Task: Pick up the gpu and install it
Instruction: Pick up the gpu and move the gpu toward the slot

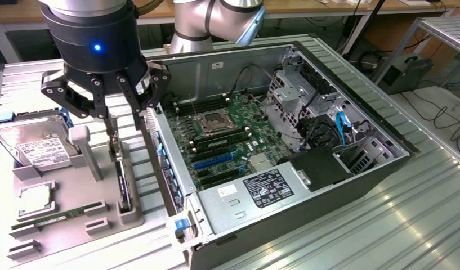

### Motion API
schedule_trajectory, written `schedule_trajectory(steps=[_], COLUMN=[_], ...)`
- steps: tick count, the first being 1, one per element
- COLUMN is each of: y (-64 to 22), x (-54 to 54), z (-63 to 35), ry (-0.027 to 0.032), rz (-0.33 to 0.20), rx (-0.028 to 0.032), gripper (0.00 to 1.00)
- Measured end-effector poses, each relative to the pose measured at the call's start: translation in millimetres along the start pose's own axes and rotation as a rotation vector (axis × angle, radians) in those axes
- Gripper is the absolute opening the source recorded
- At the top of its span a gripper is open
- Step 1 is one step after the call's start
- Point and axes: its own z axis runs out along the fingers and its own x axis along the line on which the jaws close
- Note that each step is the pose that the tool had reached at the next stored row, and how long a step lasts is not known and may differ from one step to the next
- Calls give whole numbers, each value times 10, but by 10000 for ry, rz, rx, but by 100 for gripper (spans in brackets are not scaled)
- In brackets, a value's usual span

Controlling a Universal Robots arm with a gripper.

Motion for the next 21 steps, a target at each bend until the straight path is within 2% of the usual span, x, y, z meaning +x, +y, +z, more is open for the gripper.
schedule_trajectory(steps=[12,21], y=[-1,-2], x=[0,1], z=[20,51], ry=[-3,-4], rz=[-2,-2], rx=[49,53], gripper=[42,42])
